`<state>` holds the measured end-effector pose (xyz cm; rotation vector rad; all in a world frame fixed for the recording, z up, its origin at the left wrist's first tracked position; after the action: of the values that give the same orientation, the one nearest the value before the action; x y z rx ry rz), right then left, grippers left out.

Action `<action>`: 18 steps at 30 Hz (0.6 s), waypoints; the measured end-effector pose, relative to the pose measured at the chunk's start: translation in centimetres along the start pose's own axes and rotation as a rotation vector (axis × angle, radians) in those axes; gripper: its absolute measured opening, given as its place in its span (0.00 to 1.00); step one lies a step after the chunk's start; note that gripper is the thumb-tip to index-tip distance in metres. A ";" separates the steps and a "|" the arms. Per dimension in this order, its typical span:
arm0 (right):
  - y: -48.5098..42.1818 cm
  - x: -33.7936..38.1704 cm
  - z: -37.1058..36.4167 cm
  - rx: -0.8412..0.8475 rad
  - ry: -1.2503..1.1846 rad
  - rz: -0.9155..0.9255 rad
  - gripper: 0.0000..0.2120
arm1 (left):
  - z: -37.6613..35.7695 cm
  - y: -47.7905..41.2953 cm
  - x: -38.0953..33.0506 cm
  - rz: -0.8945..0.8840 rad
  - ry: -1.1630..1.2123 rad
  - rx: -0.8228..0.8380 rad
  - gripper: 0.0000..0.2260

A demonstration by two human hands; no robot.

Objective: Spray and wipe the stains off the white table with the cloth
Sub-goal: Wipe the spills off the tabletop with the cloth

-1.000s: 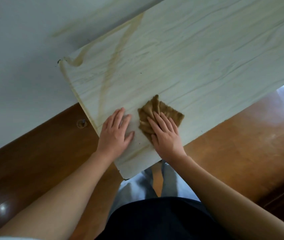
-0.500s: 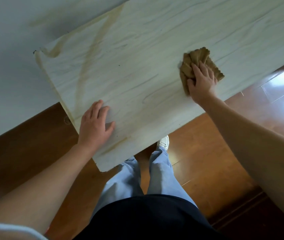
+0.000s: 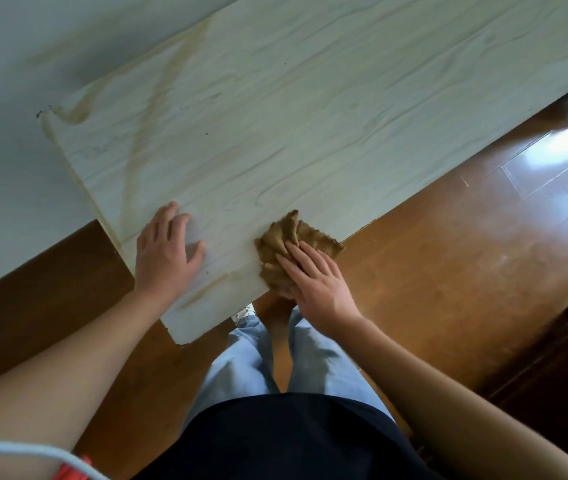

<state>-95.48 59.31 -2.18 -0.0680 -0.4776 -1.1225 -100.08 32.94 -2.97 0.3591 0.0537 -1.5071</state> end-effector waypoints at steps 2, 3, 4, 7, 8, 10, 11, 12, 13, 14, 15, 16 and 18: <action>-1.2 -1.8 0.9 0.018 0.040 0.058 0.27 | 0.0 0.0 -0.1 0.011 -0.004 0.003 0.22; -2.1 -3.0 1.6 0.015 0.059 0.062 0.27 | 0.0 0.0 -0.1 0.016 -0.005 0.007 0.22; -3.1 -4.4 2.3 0.002 0.080 0.052 0.28 | -0.1 -0.1 -0.1 0.023 -0.006 0.009 0.22; -6.0 -8.0 4.0 -0.039 0.099 -0.043 0.28 | -0.3 -0.2 0.1 0.038 -0.002 0.001 0.22; -6.9 -8.7 4.2 -0.048 0.095 -0.077 0.28 | -0.4 -0.2 0.1 0.036 -0.001 -0.008 0.23; -8.6 -8.8 4.1 -0.071 0.088 -0.126 0.26 | -0.6 -0.1 0.2 0.032 0.001 -0.026 0.23; -9.2 -8.4 4.0 -0.085 0.081 -0.148 0.26 | -0.6 -0.1 0.3 0.028 0.000 -0.031 0.23; -9.6 -7.8 3.7 -0.101 0.070 -0.174 0.26 | -0.7 -0.1 0.3 0.022 -0.004 -0.032 0.23; -9.8 -7.2 3.5 -0.118 0.056 -0.202 0.26 | -0.7 -0.2 0.1 0.017 -0.009 -0.029 0.23; -9.8 -6.2 3.2 -0.126 0.042 -0.218 0.26 | -0.6 -0.3 0.1 0.015 -0.013 -0.021 0.24; -9.8 -4.8 2.6 -0.119 0.030 -0.212 0.26 | -0.5 -0.3 0.2 0.018 -0.017 -0.009 0.24; -9.7 -3.2 1.8 -0.104 0.021 -0.186 0.26 | -0.3 -0.4 0.2 0.018 -0.020 0.005 0.24; -9.2 0.9 -0.1 -0.063 0.020 -0.099 0.27 | 0.3 -0.5 0.4 0.007 -0.031 0.017 0.25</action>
<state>-103.22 54.47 -3.56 -0.0891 -0.4319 -1.2343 -100.56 32.43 -2.84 0.3493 0.0153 -1.5067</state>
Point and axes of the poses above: each hand's wrist, its own y-axis away from the middle knuckle, its own z-axis out of the back of the hand, x = y × z, the point moved 8 cm from there along -y, towards the middle knuckle, and after that the axes turned 3 degrees about -x, right-handed, at the moved point
